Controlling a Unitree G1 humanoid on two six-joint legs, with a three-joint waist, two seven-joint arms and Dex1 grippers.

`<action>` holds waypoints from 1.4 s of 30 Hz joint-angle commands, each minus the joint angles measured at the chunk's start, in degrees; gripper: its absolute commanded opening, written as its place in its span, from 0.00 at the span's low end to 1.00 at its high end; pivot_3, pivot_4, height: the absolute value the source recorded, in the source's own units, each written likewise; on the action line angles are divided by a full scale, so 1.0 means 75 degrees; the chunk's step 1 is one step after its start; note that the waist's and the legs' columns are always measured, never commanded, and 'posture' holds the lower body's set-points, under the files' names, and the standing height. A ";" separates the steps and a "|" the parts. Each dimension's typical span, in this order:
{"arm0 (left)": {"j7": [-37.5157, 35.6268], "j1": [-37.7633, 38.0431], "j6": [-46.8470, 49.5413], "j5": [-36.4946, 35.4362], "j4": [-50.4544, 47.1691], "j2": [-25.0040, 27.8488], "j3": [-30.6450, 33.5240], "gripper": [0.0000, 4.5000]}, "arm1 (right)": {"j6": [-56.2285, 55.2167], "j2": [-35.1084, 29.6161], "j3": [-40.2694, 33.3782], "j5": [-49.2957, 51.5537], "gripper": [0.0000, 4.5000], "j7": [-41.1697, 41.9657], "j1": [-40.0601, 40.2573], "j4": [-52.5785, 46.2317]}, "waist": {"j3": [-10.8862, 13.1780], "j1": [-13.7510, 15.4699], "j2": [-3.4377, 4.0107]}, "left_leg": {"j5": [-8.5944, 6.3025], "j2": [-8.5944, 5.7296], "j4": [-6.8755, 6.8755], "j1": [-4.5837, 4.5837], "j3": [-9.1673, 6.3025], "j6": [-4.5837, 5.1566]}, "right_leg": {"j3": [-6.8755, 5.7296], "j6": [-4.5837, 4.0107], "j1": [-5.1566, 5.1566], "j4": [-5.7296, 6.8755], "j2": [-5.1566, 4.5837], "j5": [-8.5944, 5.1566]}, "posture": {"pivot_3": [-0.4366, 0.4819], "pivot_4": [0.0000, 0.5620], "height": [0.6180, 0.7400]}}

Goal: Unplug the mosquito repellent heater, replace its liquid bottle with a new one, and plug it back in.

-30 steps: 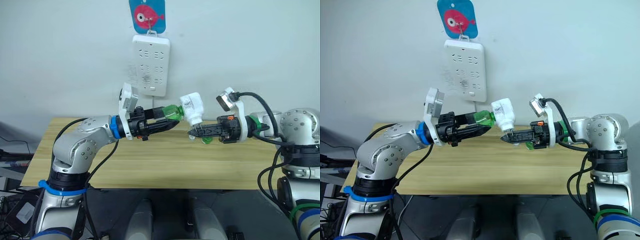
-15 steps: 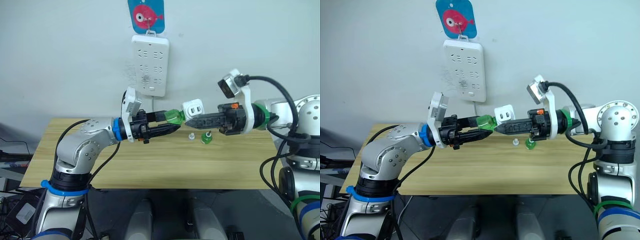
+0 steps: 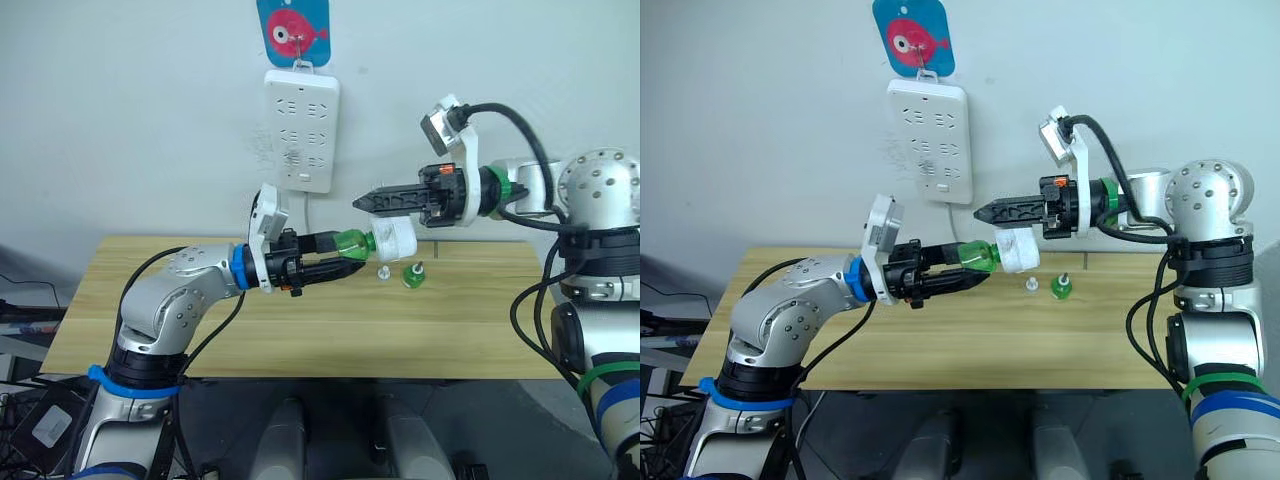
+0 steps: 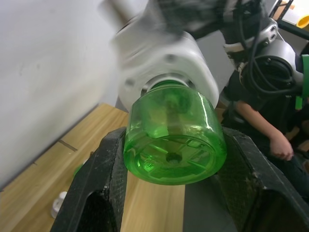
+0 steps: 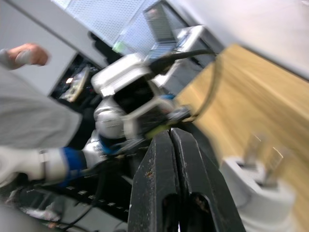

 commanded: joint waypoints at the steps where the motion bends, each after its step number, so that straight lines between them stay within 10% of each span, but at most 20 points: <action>1: -0.0070 0.0008 -0.0006 -0.0219 -0.0425 0.0070 0.0130 0.50 | -0.0639 -0.0011 0.0365 -0.0743 0.01 0.0648 -0.0315 0.0281 | 0.0000 0.0004 0.0000 | 0.0000 0.0001 0.0000 0.0000 0.0000 0.0000 | 0.0000 0.0000 0.0000 0.0001 0.0000 0.0000 | 0.45 0.40 1.00; 13: 0.0331 -0.0131 0.0144 -0.0520 -0.0329 -0.0080 0.0423 0.50 | -0.1195 -0.0168 0.0790 -0.2193 0.01 0.1389 0.0578 0.0609 | 0.0000 0.0022 -0.0001 | 0.0000 -0.0001 0.0000 0.0000 -0.0006 0.0000 | -0.0003 0.0000 0.0001 0.0000 -0.0007 0.0000 | 0.45 0.42 1.00; 32: 0.0323 -0.0404 -0.0200 -0.0083 0.0233 -0.0205 0.0456 0.50 | 0.1693 -0.0575 -0.1178 0.0252 0.01 0.0318 0.2040 -0.2447 | 0.0001 -0.0002 0.0000 | 0.0000 -0.0007 0.0001 -0.0002 -0.0003 0.0000 | -0.0001 0.0001 0.0002 -0.0001 -0.0008 0.0000 | 0.41 0.44 1.00; 42: -0.0351 -0.0488 0.0325 -0.0590 -0.0097 0.0426 0.0568 0.50 | -0.0662 -0.1199 -0.0283 -0.1607 0.01 0.1178 0.1587 -0.0287 | 0.0003 -0.0080 -0.0001 | 0.0000 -0.0003 0.0001 0.0001 0.0008 0.0000 | 0.0005 0.0003 -0.0001 0.0000 -0.0001 -0.0002 | 0.42 0.45 1.00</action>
